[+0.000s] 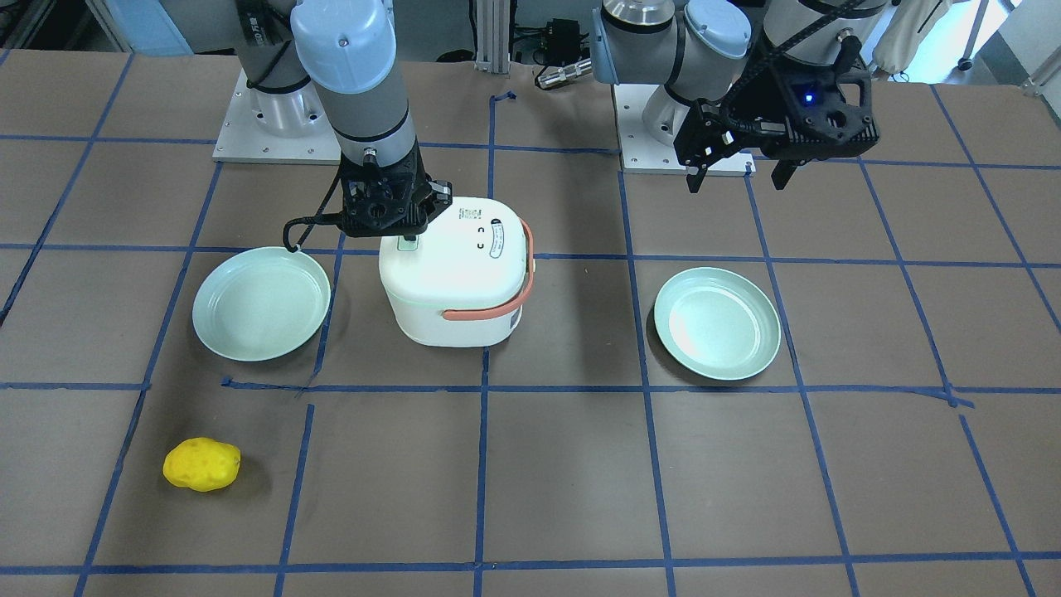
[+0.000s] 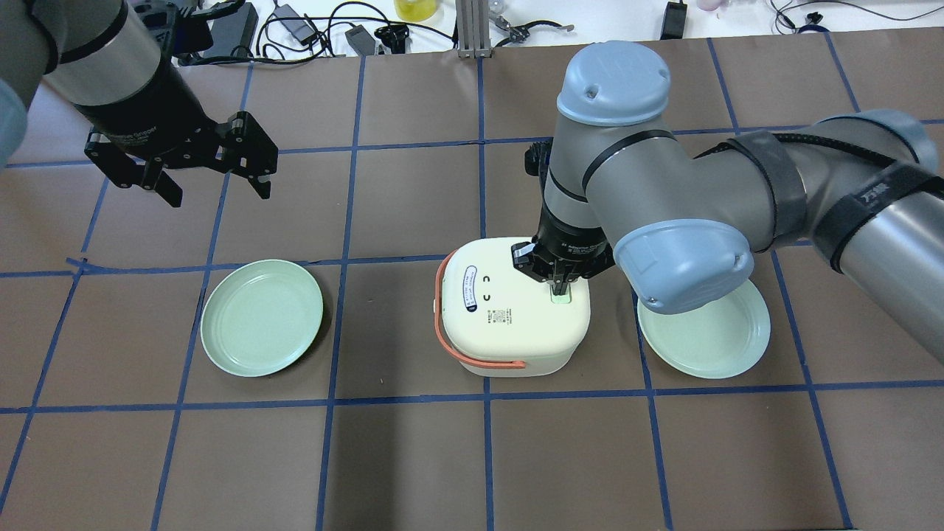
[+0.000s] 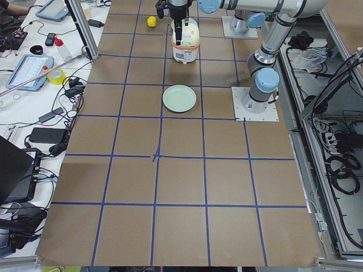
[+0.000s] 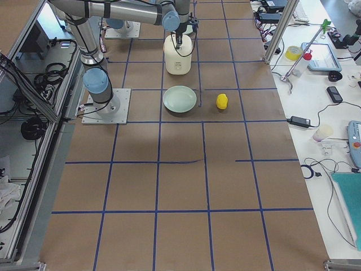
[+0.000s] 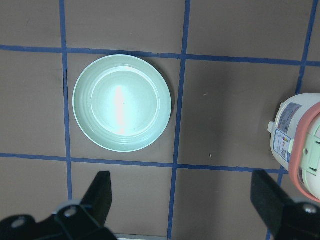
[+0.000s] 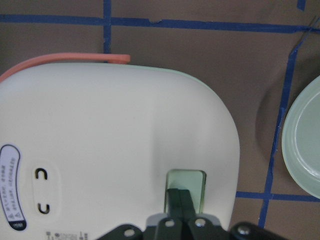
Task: Press rice cooker button
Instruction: 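Lower the right gripper onto the lid button and press down, then raise the right gripper away as the lid pops open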
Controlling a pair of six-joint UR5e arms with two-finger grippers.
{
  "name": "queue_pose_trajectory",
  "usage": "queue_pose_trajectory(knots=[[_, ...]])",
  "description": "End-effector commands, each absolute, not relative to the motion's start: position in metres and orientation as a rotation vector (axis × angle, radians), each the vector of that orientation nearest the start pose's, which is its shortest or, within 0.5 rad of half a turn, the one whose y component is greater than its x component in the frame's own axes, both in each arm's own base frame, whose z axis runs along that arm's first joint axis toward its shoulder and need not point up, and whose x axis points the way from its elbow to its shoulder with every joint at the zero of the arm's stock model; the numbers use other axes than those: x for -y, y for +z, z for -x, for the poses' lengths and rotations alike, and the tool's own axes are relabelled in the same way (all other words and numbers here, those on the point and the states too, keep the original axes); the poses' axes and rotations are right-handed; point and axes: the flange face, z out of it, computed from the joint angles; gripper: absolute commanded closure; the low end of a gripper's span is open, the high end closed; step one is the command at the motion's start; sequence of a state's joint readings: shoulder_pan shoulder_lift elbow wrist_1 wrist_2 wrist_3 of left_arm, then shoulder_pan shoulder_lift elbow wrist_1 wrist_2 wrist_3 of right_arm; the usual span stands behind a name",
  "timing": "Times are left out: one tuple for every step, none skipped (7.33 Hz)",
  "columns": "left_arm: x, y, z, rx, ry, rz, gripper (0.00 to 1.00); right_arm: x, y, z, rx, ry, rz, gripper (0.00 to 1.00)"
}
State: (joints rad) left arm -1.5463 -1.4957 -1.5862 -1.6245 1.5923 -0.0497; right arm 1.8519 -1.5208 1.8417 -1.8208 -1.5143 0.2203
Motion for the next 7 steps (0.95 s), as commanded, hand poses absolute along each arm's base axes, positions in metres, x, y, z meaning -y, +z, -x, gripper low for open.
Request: queue_pose_trajectory(knots=[[0.463, 0.511, 0.120, -3.118, -0.010, 0.117, 0.00, 0.428, 0.356, -0.269, -3.105, 0.129, 0.095, 1.00], [0.463, 0.511, 0.120, -3.118, -0.010, 0.115, 0.00, 0.433, 0.368, -0.269, -3.106, 0.088, 0.087, 0.52], [0.463, 0.511, 0.120, -3.118, -0.010, 0.117, 0.00, 0.441, 0.384, -0.268, -3.118, 0.029, 0.093, 0.01], [0.463, 0.511, 0.120, -3.118, -0.010, 0.115, 0.00, 0.458, 0.410, -0.258, -3.140, -0.059, 0.079, 0.00], [0.463, 0.511, 0.120, -3.118, -0.010, 0.115, 0.00, 0.473, 0.437, -0.249, -3.135, -0.136, 0.043, 0.00], [0.463, 0.511, 0.120, -3.118, -0.010, 0.115, 0.00, 0.493, 0.461, -0.215, -3.127, -0.163, -0.043, 0.00], [0.463, 0.511, 0.120, -3.118, -0.010, 0.117, 0.00, 0.507, 0.489, -0.182, -3.134, -0.152, -0.013, 0.00]])
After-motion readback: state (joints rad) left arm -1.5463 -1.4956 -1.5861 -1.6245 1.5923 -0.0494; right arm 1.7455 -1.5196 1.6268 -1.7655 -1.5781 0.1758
